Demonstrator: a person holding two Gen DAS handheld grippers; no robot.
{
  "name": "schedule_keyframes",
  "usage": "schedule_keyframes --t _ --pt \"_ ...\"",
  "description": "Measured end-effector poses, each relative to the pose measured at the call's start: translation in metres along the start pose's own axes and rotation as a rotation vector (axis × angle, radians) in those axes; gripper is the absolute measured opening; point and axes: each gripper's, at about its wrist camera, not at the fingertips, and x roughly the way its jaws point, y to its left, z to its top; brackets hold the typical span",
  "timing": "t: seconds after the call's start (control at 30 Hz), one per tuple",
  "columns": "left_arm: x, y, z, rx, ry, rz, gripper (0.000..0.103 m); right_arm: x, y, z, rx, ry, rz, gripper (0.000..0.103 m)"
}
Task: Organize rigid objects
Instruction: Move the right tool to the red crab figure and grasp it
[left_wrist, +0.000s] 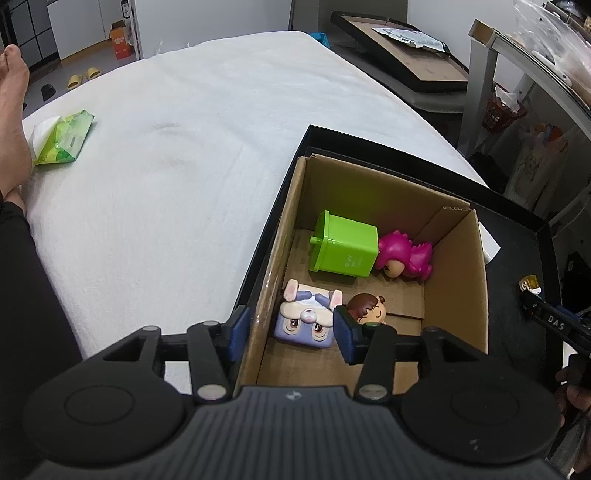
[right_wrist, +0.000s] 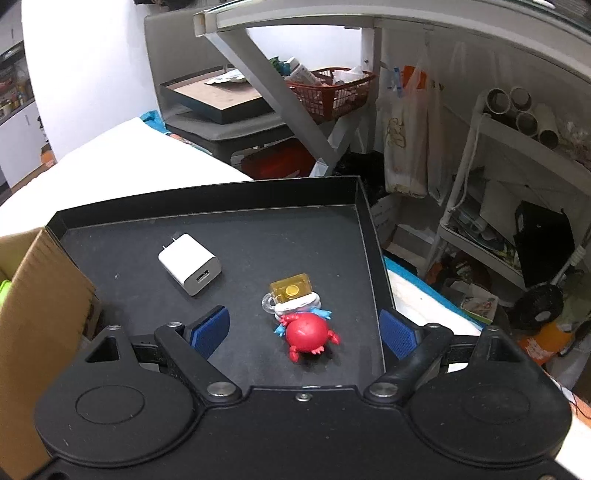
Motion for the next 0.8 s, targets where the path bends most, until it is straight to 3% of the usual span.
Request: schedule_keyframes --t 0.27,0.47,0.6,0.8 --pt "0.001 0.001 -0.001 -0.002 -0.004 -0.006 0.048 0.013 0.002 0.0 -0.104 0.043 0.042 0.088" --pt "0.002 0.001 -0.001 -0.009 0.004 -0.005 0.048 0.018 0.005 -0.001 -0.221 0.042 0.059 0.079" --pt "0.002 0.002 0.0 -0.011 -0.001 -0.009 0.048 0.019 0.004 0.001 -0.223 0.053 0.066 0.038" --pt "0.001 0.004 -0.001 -0.01 -0.003 -0.016 0.048 0.01 0.011 0.0 -0.249 0.06 0.082 0.038"
